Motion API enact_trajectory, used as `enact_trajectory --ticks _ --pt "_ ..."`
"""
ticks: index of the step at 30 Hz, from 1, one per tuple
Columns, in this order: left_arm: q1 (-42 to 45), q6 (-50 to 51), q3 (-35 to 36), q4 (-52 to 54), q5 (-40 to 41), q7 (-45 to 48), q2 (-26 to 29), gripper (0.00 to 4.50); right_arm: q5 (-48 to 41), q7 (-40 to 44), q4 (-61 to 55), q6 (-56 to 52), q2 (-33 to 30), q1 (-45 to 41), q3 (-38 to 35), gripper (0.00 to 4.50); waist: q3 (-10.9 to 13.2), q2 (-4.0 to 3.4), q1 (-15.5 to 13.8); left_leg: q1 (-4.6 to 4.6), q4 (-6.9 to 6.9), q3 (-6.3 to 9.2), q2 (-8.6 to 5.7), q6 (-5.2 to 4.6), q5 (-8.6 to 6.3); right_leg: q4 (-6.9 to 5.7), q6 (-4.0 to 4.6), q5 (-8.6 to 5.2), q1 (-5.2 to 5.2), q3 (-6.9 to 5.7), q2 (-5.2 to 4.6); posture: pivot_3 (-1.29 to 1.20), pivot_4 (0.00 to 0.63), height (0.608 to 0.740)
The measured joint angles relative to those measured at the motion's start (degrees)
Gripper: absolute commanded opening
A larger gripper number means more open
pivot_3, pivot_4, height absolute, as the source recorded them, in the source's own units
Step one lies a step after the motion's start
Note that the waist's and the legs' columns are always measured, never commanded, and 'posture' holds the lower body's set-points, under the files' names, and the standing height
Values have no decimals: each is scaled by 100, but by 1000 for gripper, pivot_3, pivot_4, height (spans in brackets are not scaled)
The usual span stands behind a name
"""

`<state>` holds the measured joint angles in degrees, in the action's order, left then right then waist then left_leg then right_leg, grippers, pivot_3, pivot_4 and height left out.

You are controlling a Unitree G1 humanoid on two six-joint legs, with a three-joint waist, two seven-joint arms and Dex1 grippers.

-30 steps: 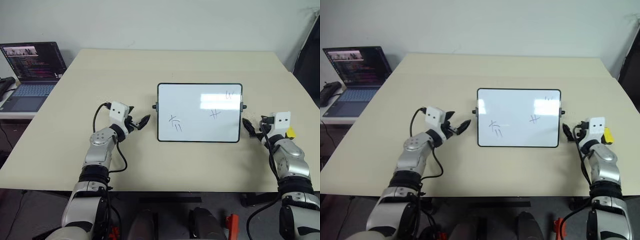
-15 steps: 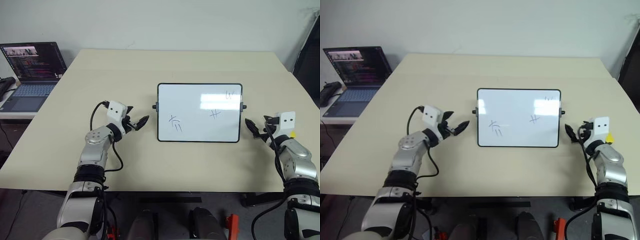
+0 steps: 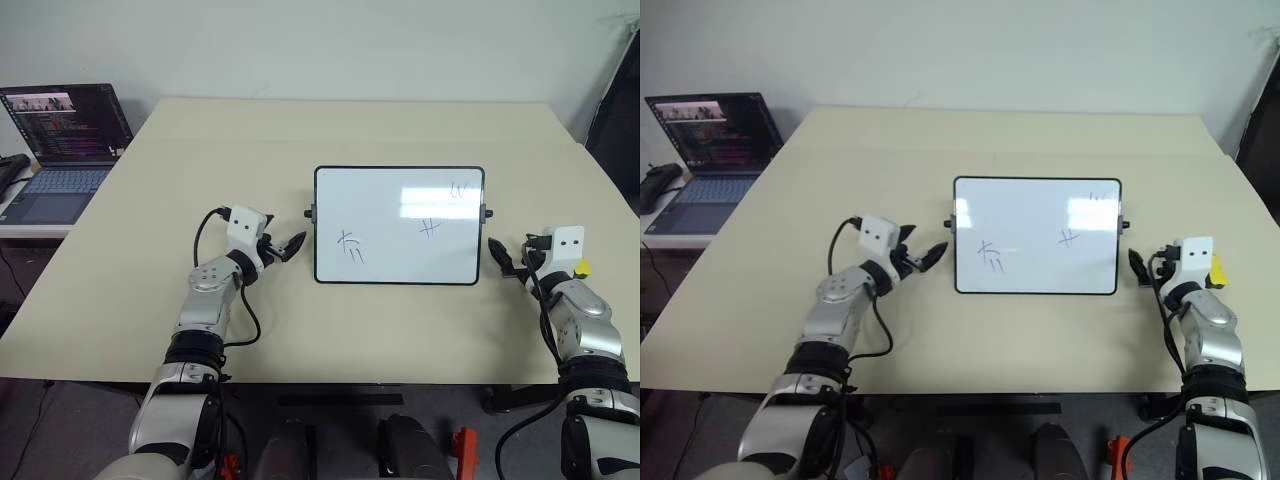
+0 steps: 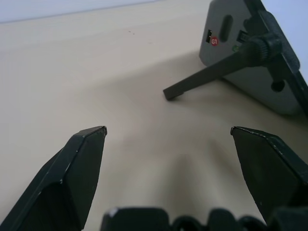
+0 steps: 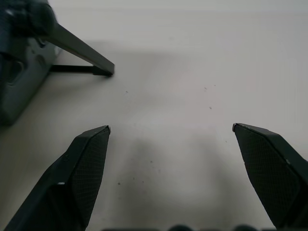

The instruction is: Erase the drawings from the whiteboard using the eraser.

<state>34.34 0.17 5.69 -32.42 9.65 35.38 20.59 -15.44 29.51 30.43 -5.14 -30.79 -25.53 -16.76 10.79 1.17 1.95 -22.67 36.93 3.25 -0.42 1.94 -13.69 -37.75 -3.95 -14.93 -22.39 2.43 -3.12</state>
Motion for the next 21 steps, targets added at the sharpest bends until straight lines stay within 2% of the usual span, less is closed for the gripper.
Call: enact_trajectory --ticks 5,8,10,13,16,21 --pt "-63 1085 145 1278 761 1206 1027 4500 -444 473 -729 -735 -838 127 -392 4471 1 -1 -6 -11 -1 2 0 0 0 4 0 0 -7 -2 0 0 150 740" --pt "-149 1875 -52 2413 1367 2001 1262 4500 -567 547 -752 -1109 -1242 154 -605 4471 1 -1 -43 -5 2 5 -1 0 0 10 0 0 7 -7 -4 0 150 740" --pt "-157 2225 -307 2958 1631 2193 1116 4500 -623 552 -562 -1285 -1403 135 -711 4471 1 -1 -60 -4 6 7 -3 0 0 10 -2 0 13 -7 -4 0 150 740" --pt "-168 2454 -842 3497 1731 2212 563 4500 -615 652 -26 -1434 -1683 93 -824 4471 0 -1 -53 0 5 0 -3 0 0 11 -2 1 13 -1 -3 0 150 740" --pt "-169 2380 -1405 3480 1554 2024 -78 4500 -435 718 621 -1458 -1918 -107 -681 4471 0 -1 8 8 1 -12 0 -1 0 10 -2 1 12 9 2 0 150 740" --pt "-161 2153 -1754 3297 1337 1919 -525 4500 -149 796 1540 -1519 -2039 -410 -449 4471 -1 -4 116 17 -3 -20 1 -1 0 8 0 0 12 20 5 0 150 740"
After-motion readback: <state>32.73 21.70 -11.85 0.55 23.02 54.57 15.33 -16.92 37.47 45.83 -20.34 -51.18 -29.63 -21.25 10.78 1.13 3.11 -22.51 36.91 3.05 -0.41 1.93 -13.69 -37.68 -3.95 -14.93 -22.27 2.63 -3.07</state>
